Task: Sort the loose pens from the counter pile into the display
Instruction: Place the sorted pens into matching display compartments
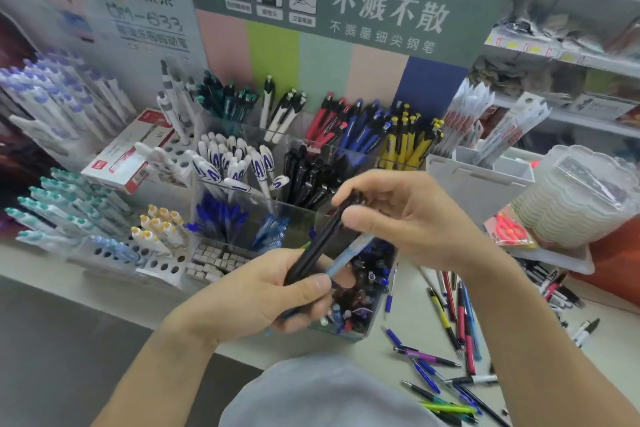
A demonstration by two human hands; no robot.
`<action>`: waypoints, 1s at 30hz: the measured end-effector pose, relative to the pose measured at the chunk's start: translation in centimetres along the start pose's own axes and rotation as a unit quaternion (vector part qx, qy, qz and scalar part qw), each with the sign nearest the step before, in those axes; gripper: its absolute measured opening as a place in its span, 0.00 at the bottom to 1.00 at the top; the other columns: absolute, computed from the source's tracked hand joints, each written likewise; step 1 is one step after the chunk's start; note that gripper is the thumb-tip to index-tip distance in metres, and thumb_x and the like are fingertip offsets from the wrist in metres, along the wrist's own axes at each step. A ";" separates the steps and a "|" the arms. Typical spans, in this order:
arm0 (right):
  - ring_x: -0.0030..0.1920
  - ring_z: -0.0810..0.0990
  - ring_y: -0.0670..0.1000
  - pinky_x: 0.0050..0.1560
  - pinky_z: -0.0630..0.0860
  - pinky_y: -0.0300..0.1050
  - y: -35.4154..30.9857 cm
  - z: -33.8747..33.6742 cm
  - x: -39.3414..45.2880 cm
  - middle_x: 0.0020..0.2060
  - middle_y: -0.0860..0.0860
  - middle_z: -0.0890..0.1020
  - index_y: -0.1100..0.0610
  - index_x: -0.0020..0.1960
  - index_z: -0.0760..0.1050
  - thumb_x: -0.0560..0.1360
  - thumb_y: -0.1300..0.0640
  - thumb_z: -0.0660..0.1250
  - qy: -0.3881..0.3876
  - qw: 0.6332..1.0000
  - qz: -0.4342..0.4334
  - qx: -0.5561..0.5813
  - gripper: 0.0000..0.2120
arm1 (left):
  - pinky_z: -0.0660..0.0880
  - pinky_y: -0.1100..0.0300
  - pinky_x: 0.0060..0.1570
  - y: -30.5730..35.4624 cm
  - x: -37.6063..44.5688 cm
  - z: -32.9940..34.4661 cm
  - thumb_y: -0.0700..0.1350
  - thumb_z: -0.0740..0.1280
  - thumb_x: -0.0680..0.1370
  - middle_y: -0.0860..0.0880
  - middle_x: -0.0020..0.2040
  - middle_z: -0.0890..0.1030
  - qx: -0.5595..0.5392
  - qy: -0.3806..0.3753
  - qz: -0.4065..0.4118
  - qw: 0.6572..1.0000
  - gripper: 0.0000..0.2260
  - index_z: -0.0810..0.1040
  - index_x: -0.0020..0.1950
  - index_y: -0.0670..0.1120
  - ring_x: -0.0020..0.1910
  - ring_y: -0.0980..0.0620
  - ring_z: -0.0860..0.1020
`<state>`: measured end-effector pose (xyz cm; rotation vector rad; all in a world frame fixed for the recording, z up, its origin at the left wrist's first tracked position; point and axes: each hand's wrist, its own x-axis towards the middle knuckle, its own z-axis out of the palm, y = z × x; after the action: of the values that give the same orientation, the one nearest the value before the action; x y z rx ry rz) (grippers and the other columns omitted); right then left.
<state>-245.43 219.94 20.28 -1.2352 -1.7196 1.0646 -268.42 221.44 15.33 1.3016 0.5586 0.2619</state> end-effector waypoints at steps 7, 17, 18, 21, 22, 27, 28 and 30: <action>0.37 0.83 0.46 0.41 0.79 0.35 0.1 -2.1 0.9 0.41 0.49 0.81 0.58 0.54 0.79 0.79 0.66 0.69 0.271 0.958 -0.043 -0.078 0.06 | 0.78 0.51 0.38 -1.1 -0.9 -2.5 0.46 0.61 0.79 0.38 0.45 0.84 -0.087 0.235 0.038 0.967 0.14 0.74 0.60 0.38 0.35 0.45 0.81; 0.42 0.79 0.54 0.44 0.77 0.45 2.2 4.7 5.2 0.46 0.54 0.79 0.61 0.53 0.80 0.78 0.61 0.71 0.142 0.889 -0.100 -0.424 0.06 | 0.75 0.64 0.32 -0.5 0.6 -4.7 0.46 0.63 0.76 0.48 0.38 0.79 -0.145 0.372 0.145 0.905 0.12 0.78 0.55 0.40 0.31 0.51 0.76; 0.45 0.78 0.55 0.46 0.77 0.48 2.4 5.1 5.6 0.48 0.54 0.79 0.60 0.54 0.80 0.79 0.59 0.70 0.130 0.891 -0.080 -0.428 0.06 | 0.73 0.64 0.30 -0.5 0.6 -4.7 0.46 0.63 0.76 0.48 0.37 0.78 -0.153 0.368 0.142 0.906 0.12 0.78 0.55 0.40 0.31 0.51 0.74; 0.49 0.76 0.57 0.41 0.79 0.51 3.2 5.7 6.0 0.49 0.56 0.75 0.60 0.54 0.80 0.78 0.53 0.71 0.116 0.874 -0.032 -0.470 0.10 | 0.66 0.65 0.27 -0.6 0.6 -4.7 0.44 0.61 0.79 0.47 0.36 0.76 -0.200 0.339 0.124 0.911 0.11 0.80 0.52 0.40 0.29 0.52 0.70; 0.48 0.76 0.57 0.39 0.79 0.51 3.5 5.9 5.8 0.48 0.55 0.74 0.60 0.55 0.81 0.76 0.52 0.73 0.119 0.866 -0.031 -0.485 0.13 | 0.65 0.65 0.26 -0.6 0.6 -4.7 0.44 0.61 0.80 0.47 0.36 0.75 -0.208 0.326 0.115 0.915 0.12 0.81 0.51 0.40 0.28 0.52 0.69; 0.43 0.74 0.47 0.46 0.74 0.39 2.5 5.5 4.6 0.53 0.51 0.73 0.57 0.68 0.74 0.80 0.56 0.69 0.180 0.927 -0.077 -0.320 0.18 | 0.58 0.60 0.28 -1.2 0.4 -5.1 0.51 0.65 0.79 0.47 0.33 0.71 -0.124 0.263 0.080 0.953 0.14 0.85 0.48 0.44 0.28 0.50 0.61; 0.43 0.76 0.47 0.45 0.74 0.38 1.9 5.5 4.4 0.53 0.50 0.74 0.56 0.69 0.74 0.80 0.58 0.68 0.166 0.949 -0.076 -0.259 0.18 | 0.56 0.59 0.28 -1.3 0.3 -5.1 0.52 0.64 0.78 0.47 0.32 0.71 -0.094 0.244 0.075 0.962 0.14 0.85 0.49 0.44 0.27 0.49 0.59; 0.46 0.80 0.47 0.47 0.78 0.40 0.8 5.5 4.1 0.52 0.49 0.78 0.56 0.69 0.75 0.82 0.59 0.66 0.079 0.985 -0.035 -0.146 0.16 | 0.55 0.59 0.27 -1.5 0.3 -5.0 0.52 0.62 0.78 0.46 0.31 0.71 -0.061 0.193 0.067 0.977 0.16 0.85 0.52 0.44 0.27 0.49 0.57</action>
<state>-251.18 222.93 17.92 -1.3874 -1.8252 0.6692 -271.01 225.39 12.99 1.1751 0.7703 0.6594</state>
